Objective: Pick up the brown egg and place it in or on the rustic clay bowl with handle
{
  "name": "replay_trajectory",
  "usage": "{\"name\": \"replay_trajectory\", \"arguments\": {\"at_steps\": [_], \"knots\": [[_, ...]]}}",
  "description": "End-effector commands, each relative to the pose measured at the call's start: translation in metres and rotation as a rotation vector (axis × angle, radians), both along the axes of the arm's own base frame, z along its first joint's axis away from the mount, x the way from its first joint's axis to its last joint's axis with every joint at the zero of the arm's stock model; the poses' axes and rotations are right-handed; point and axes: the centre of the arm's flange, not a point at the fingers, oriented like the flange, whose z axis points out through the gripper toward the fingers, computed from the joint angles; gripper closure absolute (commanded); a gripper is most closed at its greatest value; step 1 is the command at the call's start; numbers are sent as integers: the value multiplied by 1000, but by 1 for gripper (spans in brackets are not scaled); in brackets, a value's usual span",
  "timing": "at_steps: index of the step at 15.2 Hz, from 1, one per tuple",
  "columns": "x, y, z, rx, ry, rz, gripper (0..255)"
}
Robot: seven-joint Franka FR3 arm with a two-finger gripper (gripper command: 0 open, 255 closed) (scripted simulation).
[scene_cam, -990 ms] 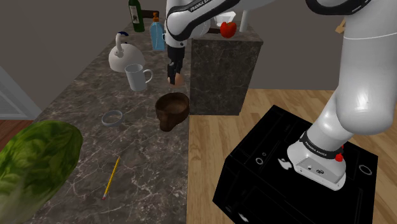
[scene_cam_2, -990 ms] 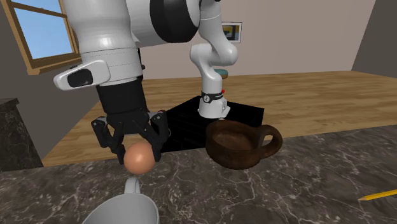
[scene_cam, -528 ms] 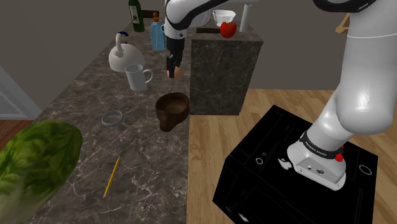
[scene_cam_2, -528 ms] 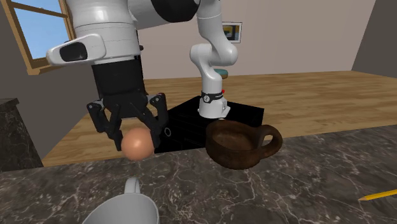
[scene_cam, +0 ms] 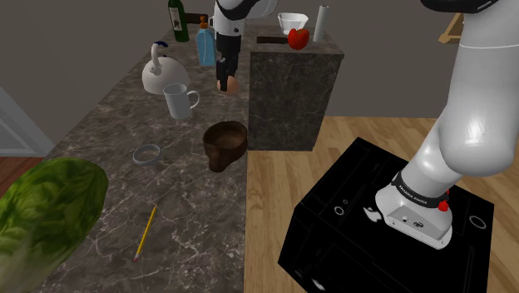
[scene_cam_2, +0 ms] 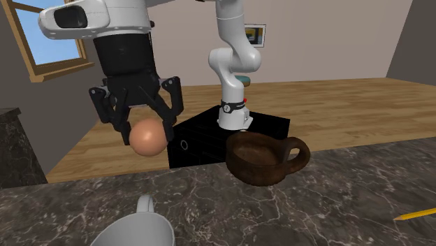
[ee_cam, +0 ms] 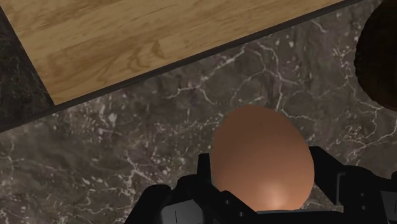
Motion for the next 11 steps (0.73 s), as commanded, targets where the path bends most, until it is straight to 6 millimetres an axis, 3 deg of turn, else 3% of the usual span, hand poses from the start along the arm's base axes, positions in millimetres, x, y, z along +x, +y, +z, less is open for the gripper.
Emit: {"name": "replay_trajectory", "arguments": {"at_steps": [1,11], "knots": [[1,-1,11,0,0,0,255],[1,-1,64,0,0,0,255]]}}
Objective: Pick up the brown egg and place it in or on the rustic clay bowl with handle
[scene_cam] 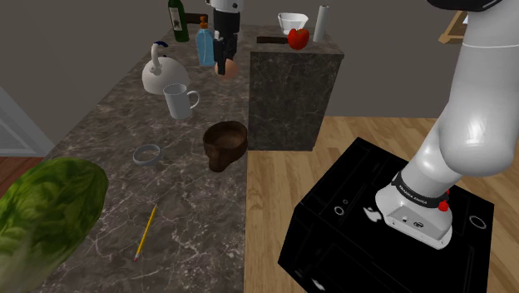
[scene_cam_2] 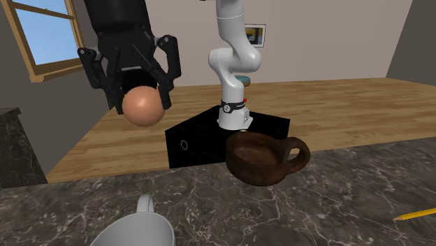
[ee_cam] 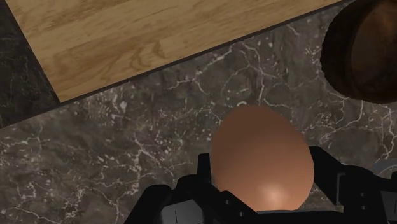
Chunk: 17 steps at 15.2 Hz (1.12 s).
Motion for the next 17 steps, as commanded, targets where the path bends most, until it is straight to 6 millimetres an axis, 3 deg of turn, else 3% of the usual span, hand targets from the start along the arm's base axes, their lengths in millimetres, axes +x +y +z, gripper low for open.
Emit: {"name": "replay_trajectory", "arguments": {"at_steps": [1,4,17], "knots": [[0,-2,11,0,0,0,255],[0,-2,24,0,0,0,255],[-131,108,28,0,0,0,255]]}}
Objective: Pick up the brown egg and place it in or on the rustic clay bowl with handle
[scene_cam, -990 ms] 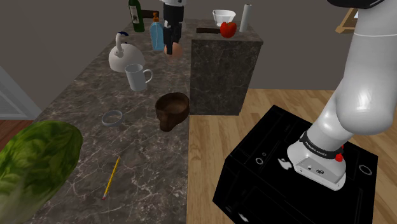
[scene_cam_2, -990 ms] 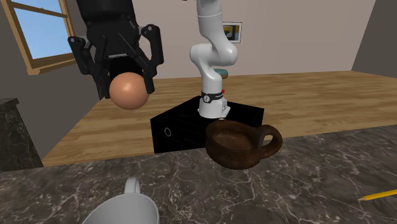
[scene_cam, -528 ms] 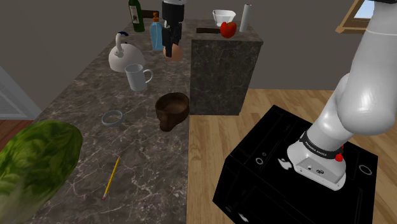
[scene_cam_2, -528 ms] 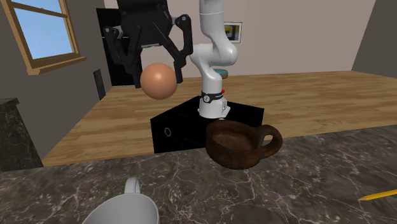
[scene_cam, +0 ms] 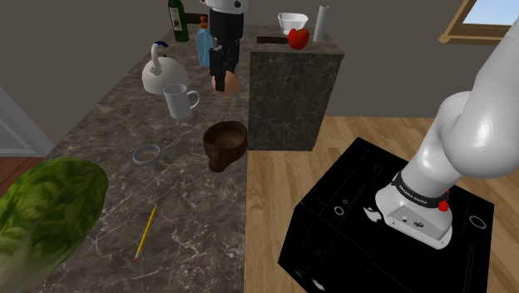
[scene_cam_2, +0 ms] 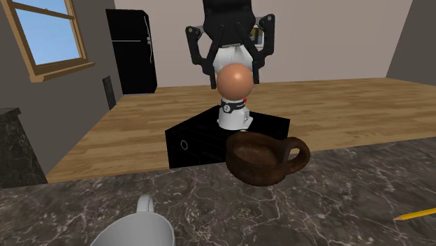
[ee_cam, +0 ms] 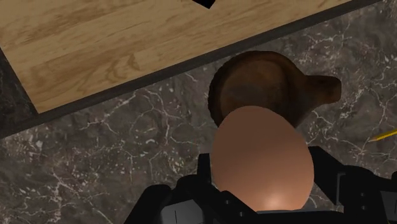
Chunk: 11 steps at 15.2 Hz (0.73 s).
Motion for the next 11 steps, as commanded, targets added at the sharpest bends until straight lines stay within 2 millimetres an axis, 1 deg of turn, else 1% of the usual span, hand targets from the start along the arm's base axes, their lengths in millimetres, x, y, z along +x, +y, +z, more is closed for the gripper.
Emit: {"name": "replay_trajectory", "arguments": {"at_steps": [1,5,11], "knots": [[-21,16,-2,0,0,-1,255],[-59,48,-1,0,0,-1,255],[-59,48,-33,0,0,-1,255]]}}
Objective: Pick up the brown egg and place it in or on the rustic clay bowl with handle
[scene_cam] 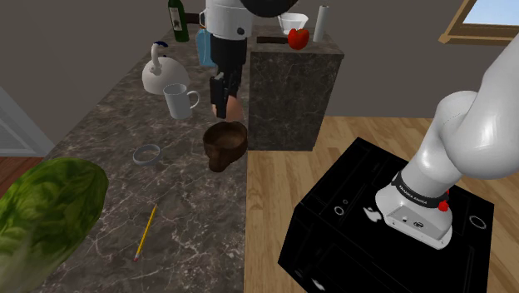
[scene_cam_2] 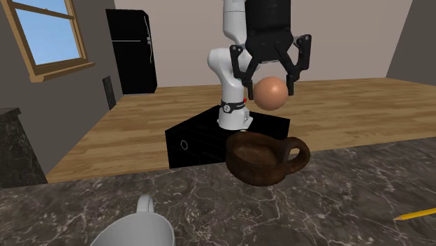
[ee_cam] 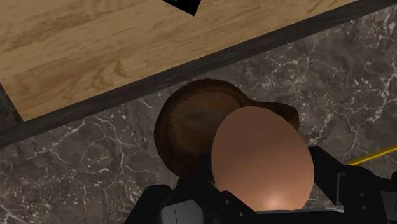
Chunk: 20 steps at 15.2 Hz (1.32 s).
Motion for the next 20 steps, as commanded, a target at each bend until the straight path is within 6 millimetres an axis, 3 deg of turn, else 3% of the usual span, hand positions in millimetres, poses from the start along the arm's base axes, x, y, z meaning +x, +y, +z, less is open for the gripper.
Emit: {"name": "replay_trajectory", "arguments": {"at_steps": [1,8,16,17,20], "knots": [[0,0,-10,0,-1,0,255],[0,0,-48,0,-1,0,255],[0,0,-48,0,-1,0,255],[0,0,-48,0,-1,0,0],[0,0,-48,0,-1,0,0]]}}
